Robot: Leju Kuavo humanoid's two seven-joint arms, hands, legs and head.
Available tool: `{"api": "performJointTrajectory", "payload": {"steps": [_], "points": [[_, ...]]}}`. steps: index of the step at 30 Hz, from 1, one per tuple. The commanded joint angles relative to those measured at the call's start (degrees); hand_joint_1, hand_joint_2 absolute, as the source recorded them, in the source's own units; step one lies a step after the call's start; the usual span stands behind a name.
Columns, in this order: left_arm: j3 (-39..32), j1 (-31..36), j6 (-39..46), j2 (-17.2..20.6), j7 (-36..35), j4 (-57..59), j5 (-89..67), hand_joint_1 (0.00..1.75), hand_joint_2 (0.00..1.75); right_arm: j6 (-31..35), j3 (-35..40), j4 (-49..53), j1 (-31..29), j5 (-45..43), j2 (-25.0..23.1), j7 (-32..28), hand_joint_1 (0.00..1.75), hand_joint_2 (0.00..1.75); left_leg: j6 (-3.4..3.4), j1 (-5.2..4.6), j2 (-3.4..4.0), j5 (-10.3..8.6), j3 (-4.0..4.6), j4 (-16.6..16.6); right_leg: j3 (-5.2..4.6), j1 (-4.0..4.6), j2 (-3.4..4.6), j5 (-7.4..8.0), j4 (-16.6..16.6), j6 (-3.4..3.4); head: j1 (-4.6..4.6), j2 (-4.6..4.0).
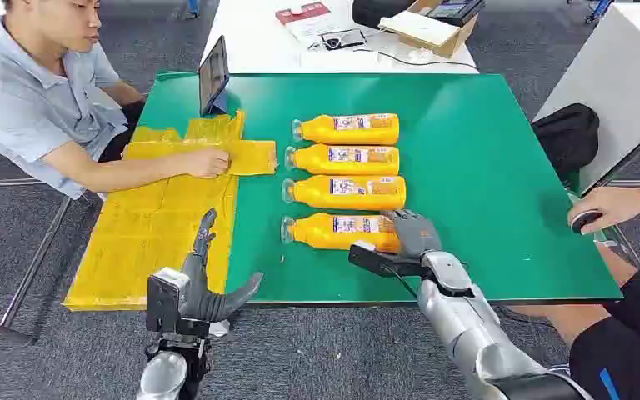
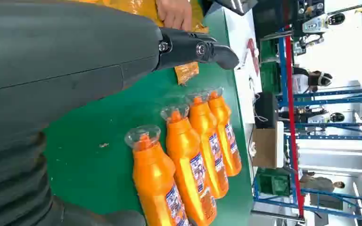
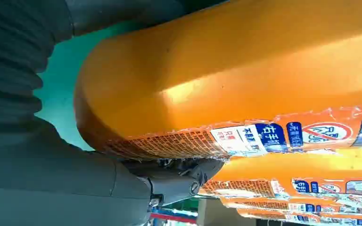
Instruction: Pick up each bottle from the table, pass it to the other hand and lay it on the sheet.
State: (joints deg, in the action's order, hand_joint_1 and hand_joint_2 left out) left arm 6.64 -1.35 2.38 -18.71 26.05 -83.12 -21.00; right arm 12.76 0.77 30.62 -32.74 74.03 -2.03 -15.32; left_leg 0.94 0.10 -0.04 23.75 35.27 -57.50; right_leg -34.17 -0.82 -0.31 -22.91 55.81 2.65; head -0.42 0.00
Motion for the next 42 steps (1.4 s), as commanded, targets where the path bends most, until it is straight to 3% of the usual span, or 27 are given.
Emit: {"api": "performJointTrajectory", "payload": {"steps": [1,7,11,14,25,30,32,39,42], "points": [[-2.0,2.4,-0.3,-0.3,0.1,4.2,0.0,0.0,1.75,-2.3,1.7,-7.2,0.2,-0.5,-0.5,-1.0,1.75,1.75,-0.06,0.06,-0.06,0.06,-0.28,0.1,0.3,0.07,-0.04,-0.07,-0.1,-0.11,0.0,0.0],[-4.1,1.4,-0.3,-1.3,0.6,2.0,1.6,0.0,1.75,-0.5,-0.6,-3.1,2.7,-7.3,-2.1,-6.1,1.75,1.75,-0.08,0.09,-0.05,0.06,-0.41,0.1,0.44,0.09,-0.04,-0.06,-0.1,-0.12,0.0,0.0],[-6.7,0.4,3.8,-1.3,-2.8,1.7,16.6,0.0,1.75,-4.1,-6.6,17.0,9.9,-23.0,-9.3,-8.7,1.75,1.75,-0.08,0.09,0.13,0.08,-0.36,0.1,0.34,0.09,0.13,-0.03,-0.1,-0.11,0.0,0.0],[-8.0,0.8,3.1,-1.3,-2.7,4.4,23.3,0.0,1.75,-4.3,-7.2,22.5,11.2,-27.6,-11.1,-8.7,1.75,1.75,-0.13,0.08,0.23,0.13,-0.37,0.1,0.29,0.09,0.22,-0.08,0.0,-0.16,0.0,0.0],[-3.4,-3.7,5.3,-0.3,6.2,-4.5,27.1,0.0,1.75,0.5,-6.4,27.7,14.5,-41.0,-10.2,-13.6,1.75,1.75,-0.06,0.06,-0.07,0.08,0.13,0.0,-0.02,0.03,-0.02,-0.11,0.0,-0.08,0.0,0.0],[1.9,-4.1,2.7,2.7,7.2,-4.1,25.1,0.0,1.75,-0.2,-1.0,30.8,16.3,-44.7,-9.1,-13.9,1.75,1.75,-0.09,0.03,-0.11,0.16,-0.02,0.0,0.12,0.02,-0.03,-0.19,0.0,-0.14,0.0,0.0],[3.9,-3.6,0.7,3.7,7.1,-3.5,23.4,0.0,1.75,-4.2,3.7,30.6,16.9,-44.3,-8.9,-13.7,1.75,1.75,-0.07,0.02,-0.08,0.08,0.12,0.0,-0.03,0.01,0.0,-0.09,0.0,-0.09,0.0,0.0],[6.5,-0.4,-4.0,3.1,5.5,-0.8,24.1,0.0,1.75,-7.9,16.8,31.6,19.3,-43.7,-12.2,-15.6,1.75,1.75,-0.1,0.06,0.0,0.13,0.03,0.1,0.0,0.05,0.09,-0.13,0.0,-0.13,-0.02,0.0],[7.7,0.9,-5.0,3.0,4.2,0.2,24.8,0.0,1.75,-6.3,21.1,31.9,20.3,-43.0,-13.3,-16.4,1.75,1.75,-0.09,0.09,-0.01,0.09,0.09,0.1,-0.06,0.06,0.07,-0.1,0.0,-0.1,0.0,0.0]]}}
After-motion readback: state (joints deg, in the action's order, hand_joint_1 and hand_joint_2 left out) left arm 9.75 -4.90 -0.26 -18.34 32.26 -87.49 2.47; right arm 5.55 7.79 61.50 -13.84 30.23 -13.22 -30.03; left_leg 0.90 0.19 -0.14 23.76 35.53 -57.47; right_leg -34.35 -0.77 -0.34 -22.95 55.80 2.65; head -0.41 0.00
